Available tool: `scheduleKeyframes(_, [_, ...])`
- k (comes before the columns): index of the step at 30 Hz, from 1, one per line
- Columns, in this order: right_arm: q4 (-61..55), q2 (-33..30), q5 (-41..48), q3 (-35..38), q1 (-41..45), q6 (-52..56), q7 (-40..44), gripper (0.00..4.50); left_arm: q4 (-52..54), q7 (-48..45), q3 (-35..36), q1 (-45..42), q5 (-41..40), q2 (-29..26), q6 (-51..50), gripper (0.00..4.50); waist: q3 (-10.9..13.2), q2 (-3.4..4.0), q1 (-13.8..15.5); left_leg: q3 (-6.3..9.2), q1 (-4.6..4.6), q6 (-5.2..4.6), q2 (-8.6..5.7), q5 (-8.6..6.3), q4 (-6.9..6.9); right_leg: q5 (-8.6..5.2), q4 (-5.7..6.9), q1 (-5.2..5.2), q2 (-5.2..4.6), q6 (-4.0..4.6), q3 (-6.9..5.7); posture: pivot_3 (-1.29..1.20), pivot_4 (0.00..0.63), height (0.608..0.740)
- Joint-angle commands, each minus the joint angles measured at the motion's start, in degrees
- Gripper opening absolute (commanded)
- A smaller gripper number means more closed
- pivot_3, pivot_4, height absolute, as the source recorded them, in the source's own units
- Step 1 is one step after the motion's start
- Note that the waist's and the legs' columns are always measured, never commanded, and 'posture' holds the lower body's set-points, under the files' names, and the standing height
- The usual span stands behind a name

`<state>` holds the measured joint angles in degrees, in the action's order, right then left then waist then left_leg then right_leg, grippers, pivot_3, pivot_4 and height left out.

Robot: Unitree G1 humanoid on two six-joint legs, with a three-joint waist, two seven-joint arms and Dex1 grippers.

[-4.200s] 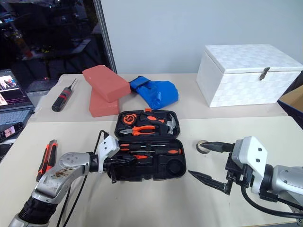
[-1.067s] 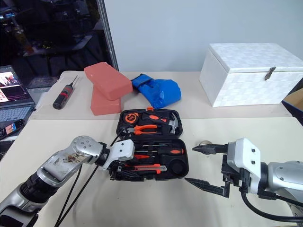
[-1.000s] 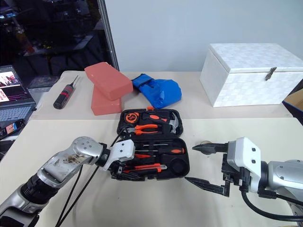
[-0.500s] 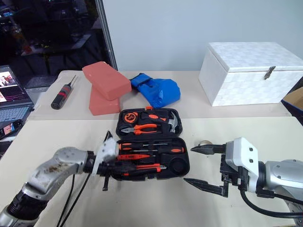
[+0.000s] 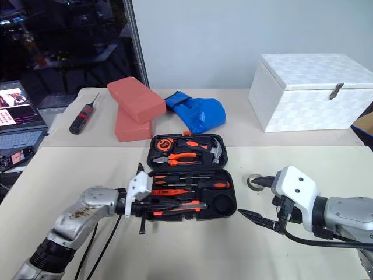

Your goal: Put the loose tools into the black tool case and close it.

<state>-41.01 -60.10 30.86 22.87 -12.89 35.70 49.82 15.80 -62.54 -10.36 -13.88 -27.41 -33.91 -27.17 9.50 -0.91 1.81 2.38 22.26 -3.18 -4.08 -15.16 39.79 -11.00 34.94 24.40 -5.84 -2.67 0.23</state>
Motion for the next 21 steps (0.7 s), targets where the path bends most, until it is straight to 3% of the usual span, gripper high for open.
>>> scheduleKeyframes(1, [8.5, -1.6, -4.0, -7.3, 7.2, 2.6, -1.7, 4.50, 8.7, 0.3, 5.6, -1.9, -9.1, -1.8, -6.0, 1.18, 0.1, -0.09, -0.5, 0.00, 0.04, -0.01, -0.01, -0.01, -0.01, 0.02, -0.02, 0.01, 0.17, 0.04, 0.01, 0.00, 0.150, 0.740])
scheduleKeyframes(5, [16.6, -0.7, -9.3, -16.2, 16.1, 1.4, -2.2, 3.34, 12.9, 1.7, 6.9, -3.2, -12.7, -3.5, -10.4, 2.93, 0.1, -0.10, -0.8, -0.03, 0.06, -0.03, -0.02, -0.03, -0.03, 0.20, -0.11, -0.01, 0.17, 0.36, 0.07, 0.00, 0.150, 0.740])
scheduleKeyframes(6, [18.1, -0.4, -10.8, -18.5, 18.0, 1.3, -2.5, 3.33, 13.1, 1.8, 7.3, -3.5, -13.3, -3.8, -10.9, 3.33, 0.1, -0.11, -0.9, -0.03, 0.05, -0.03, -0.02, -0.03, -0.05, 0.17, -0.11, -0.01, 0.21, 0.33, 0.07, 0.00, 0.150, 0.740])
scheduleKeyframes(11, [26.7, 1.9, -14.6, -26.2, 26.5, 3.1, -1.3, 3.33, 14.8, 4.3, 7.4, -3.7, -13.8, -3.8, -11.6, 3.44, 0.2, -0.18, -1.1, -0.01, 0.04, -0.02, -0.01, -0.01, -0.04, 0.09, -0.05, -0.01, 0.28, 0.23, 0.08, 0.00, 0.150, 0.740])
scheduleKeyframes(15, [31.9, 2.6, -17.4, -29.5, 29.4, 1.7, 0.2, 2.46, 15.7, 5.3, 7.7, -2.1, -13.6, -4.1, -11.1, 3.46, 0.2, -0.17, -1.0, -0.02, 0.04, -0.02, -0.03, -0.01, -0.04, 0.21, -0.07, -0.01, 0.29, 0.42, 0.08, 0.00, 0.150, 0.740])
scheduleKeyframes(16, [32.6, 2.5, -17.9, -30.0, 29.7, 1.3, 0.7, 1.92, 15.8, 5.6, 7.8, -1.7, -13.5, -4.2, -10.9, 3.46, 0.2, -0.17, -1.0, -0.01, 0.05, -0.02, -0.03, -0.02, -0.05, 0.21, -0.08, 0.01, 0.28, 0.42, 0.08, 0.00, 0.150, 0.740])
scheduleKeyframes(21, [28.6, 1.5, -14.4, -26.6, 29.6, 2.4, 4.8, 0.18, 16.1, 5.6, 9.3, 1.2, -13.4, -5.3, -9.7, 3.46, 0.2, -0.15, -1.1, -0.01, 0.05, -0.01, -0.03, -0.03, -0.09, 0.22, -0.04, 0.08, 0.30, 0.45, 0.12, 0.00, 0.150, 0.740])
